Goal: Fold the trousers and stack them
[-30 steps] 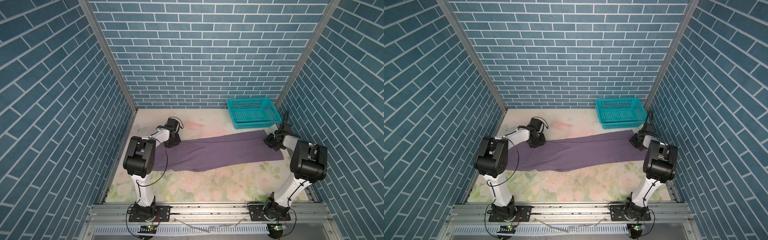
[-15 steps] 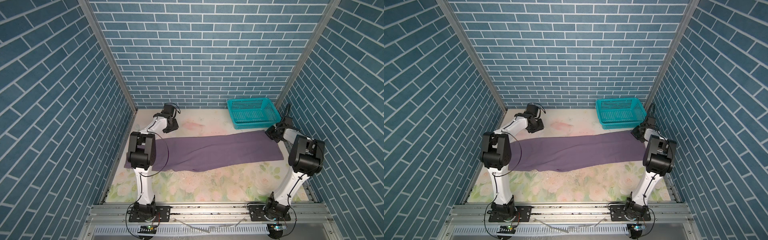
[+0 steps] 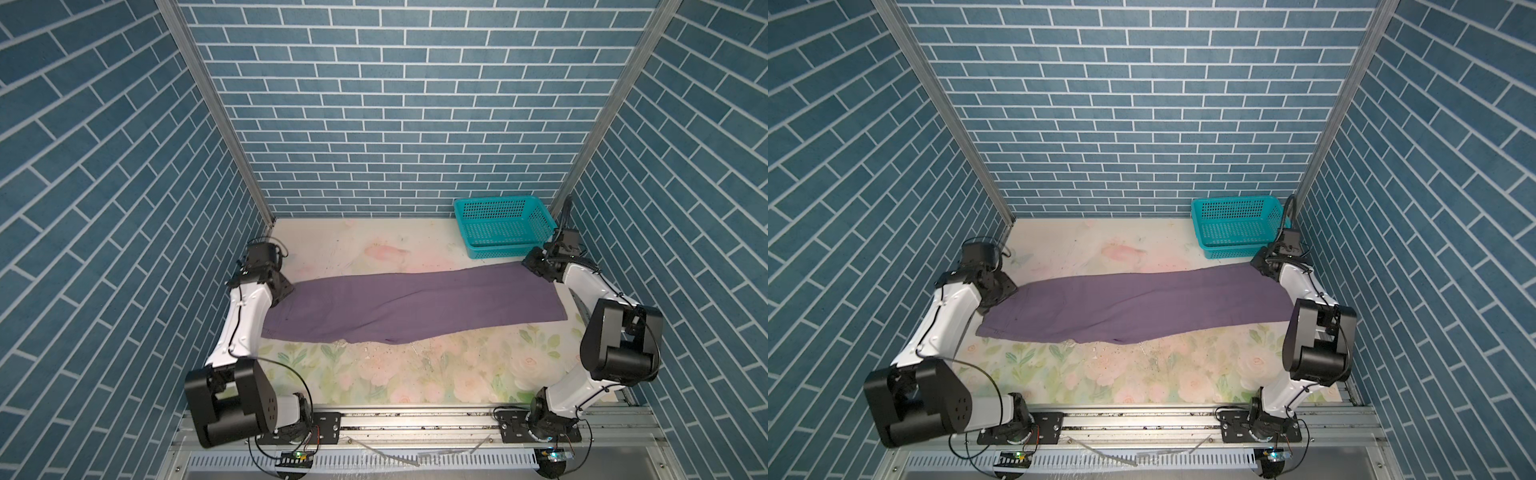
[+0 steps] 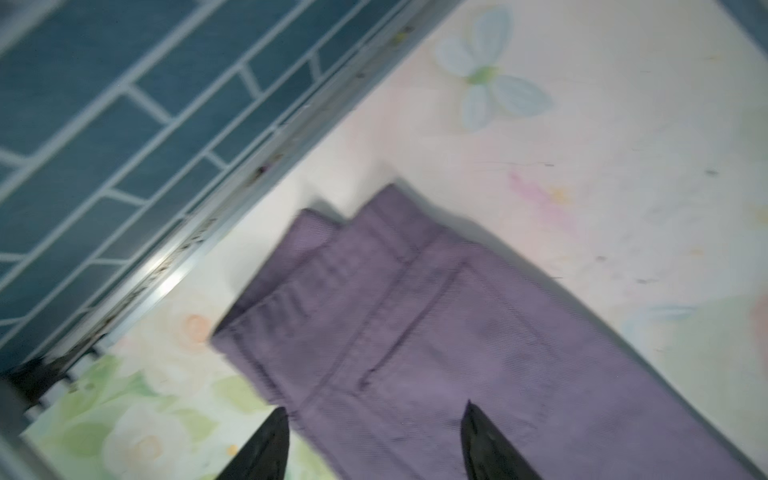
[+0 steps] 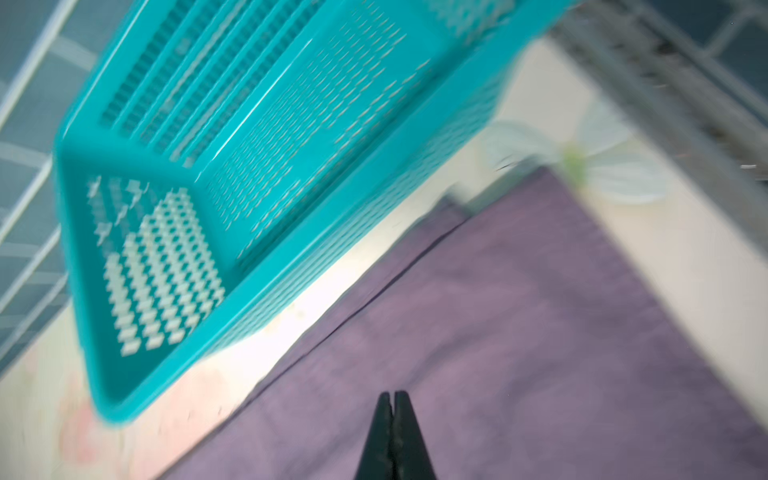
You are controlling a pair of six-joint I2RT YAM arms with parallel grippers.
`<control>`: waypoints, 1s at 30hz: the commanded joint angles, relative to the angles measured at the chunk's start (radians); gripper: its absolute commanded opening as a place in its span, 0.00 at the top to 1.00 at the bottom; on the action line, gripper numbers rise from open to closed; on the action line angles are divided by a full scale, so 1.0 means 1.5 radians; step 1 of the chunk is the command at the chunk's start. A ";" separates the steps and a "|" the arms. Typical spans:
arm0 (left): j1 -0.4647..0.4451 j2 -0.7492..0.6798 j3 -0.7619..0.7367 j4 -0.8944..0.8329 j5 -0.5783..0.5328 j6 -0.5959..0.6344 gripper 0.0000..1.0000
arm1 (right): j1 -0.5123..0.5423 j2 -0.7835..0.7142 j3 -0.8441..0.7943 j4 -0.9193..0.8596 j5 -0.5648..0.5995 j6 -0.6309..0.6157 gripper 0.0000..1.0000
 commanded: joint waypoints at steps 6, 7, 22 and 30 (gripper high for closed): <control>0.095 0.019 -0.045 -0.024 0.022 -0.010 0.50 | 0.121 -0.002 -0.035 -0.045 0.036 -0.044 1.00; 0.104 0.024 -0.047 -0.024 0.024 -0.018 0.50 | 0.124 -0.003 -0.037 -0.043 0.036 -0.042 1.00; 0.121 0.301 0.134 0.153 0.179 -0.052 0.38 | 0.125 0.046 0.002 -0.084 -0.001 -0.049 1.00; 0.081 0.435 0.215 0.194 0.174 -0.045 0.43 | 0.132 0.053 0.043 -0.128 0.004 -0.023 1.00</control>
